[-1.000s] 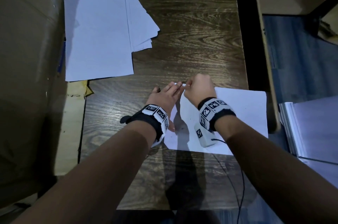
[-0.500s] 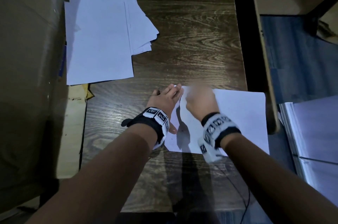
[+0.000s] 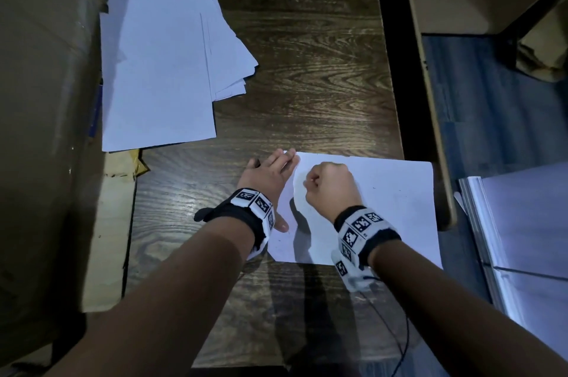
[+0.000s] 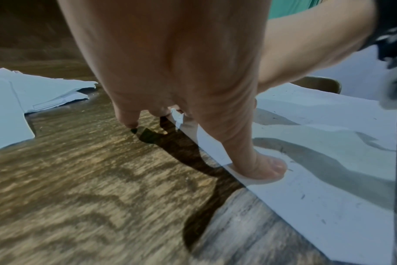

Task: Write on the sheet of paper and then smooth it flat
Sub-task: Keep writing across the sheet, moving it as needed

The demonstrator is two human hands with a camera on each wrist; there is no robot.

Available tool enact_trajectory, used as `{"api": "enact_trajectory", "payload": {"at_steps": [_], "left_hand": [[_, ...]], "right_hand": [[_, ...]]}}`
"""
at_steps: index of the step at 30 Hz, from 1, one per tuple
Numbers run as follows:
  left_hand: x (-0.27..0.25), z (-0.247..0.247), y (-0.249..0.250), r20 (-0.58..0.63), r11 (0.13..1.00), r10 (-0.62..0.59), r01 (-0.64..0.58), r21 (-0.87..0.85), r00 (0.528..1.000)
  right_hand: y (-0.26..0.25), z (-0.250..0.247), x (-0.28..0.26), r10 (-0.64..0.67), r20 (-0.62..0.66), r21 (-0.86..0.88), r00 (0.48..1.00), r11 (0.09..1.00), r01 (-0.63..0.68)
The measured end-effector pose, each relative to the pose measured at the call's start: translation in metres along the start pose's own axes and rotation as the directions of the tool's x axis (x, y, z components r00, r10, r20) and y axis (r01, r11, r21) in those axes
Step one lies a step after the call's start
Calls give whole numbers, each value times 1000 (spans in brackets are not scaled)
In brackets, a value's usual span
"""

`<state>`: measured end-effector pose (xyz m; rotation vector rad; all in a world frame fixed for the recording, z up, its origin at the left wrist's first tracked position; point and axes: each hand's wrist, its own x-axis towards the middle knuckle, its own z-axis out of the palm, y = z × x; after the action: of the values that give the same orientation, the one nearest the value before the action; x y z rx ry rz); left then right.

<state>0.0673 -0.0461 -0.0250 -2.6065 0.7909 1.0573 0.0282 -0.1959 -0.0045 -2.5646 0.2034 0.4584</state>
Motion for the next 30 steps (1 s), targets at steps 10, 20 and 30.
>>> {"api": "enact_trajectory", "payload": {"at_steps": [10,20,30], "left_hand": [[0,2,0,-17,1000,-1,1,-7,1000],[0,1,0,-13,1000,3,-3,-7,1000],[0,4,-6,-37,999,24,-26,-37,999]], "right_hand": [[5,9,-13,-30,-12,12,999,999,30],[6,11,9,25,-70,58,997,998,-21],[-10,3,46,25,-63,38,998,999,-23]]}}
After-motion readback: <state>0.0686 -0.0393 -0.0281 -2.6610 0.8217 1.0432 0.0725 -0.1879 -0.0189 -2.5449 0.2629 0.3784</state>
